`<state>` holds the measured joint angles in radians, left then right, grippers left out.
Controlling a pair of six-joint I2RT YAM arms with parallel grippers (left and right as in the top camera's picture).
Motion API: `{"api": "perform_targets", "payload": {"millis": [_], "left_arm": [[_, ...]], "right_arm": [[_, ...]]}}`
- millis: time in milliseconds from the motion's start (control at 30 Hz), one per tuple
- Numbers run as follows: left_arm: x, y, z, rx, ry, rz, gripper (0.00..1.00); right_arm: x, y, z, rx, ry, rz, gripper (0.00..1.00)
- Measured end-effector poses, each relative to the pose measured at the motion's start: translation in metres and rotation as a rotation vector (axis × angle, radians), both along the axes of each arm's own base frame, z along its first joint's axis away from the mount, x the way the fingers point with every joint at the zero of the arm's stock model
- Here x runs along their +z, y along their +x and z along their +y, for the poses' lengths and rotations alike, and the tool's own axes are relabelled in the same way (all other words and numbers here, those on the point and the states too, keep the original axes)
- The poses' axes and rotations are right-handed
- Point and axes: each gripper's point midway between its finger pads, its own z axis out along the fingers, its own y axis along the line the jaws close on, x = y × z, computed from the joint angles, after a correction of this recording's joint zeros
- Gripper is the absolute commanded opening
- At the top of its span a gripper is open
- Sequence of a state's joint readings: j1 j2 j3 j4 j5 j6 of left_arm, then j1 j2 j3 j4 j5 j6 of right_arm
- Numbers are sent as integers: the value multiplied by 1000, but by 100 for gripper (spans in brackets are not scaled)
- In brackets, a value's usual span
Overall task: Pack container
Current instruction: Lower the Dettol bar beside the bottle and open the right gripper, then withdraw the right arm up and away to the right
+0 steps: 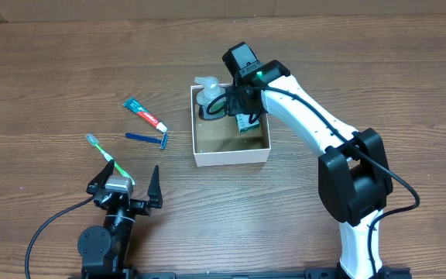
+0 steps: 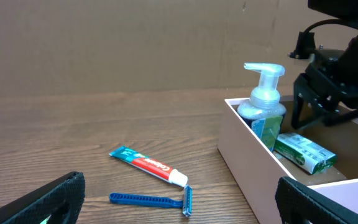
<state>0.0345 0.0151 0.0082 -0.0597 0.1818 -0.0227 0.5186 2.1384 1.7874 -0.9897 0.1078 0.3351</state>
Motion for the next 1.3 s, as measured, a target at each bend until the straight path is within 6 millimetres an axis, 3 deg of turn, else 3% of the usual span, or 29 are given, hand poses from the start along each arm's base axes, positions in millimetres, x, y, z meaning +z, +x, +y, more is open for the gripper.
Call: {"api": "perform_targets", "payload": {"millis": [133,233,400,500,600,700,833,933,1133,1200,1300], "left_arm": [[0,0,0,0,0,0,100],[0,0,0,0,0,0,100],[0,0,0,0,0,0,100],[0,0,0,0,0,0,100],[0,0,0,0,0,0,100],[0,0,0,0,0,0,100],[0,0,0,0,0,0,100],[0,0,0,0,0,0,100],[0,0,0,0,0,0,100],[0,0,0,0,0,0,100],[0,0,0,0,0,0,100]], "right_arm": [[19,-5,-3,-1,-16,26,64],[47,-6,-3,-1,-12,21,64],[118,-15,-8,-12,28,-32,75],[156,-31,-20,-45,50,-48,78],[179,-43,-46,-103,55,-39,87],[183,-47,-87,-201,38,-1,100],[178,-41,-153,-379,20,50,100],[178,-37,-191,-485,34,57,100],[178,-36,-247,-640,67,62,100],[178,-37,-258,-668,70,62,100],[178,-41,-291,-754,75,59,100]]}}
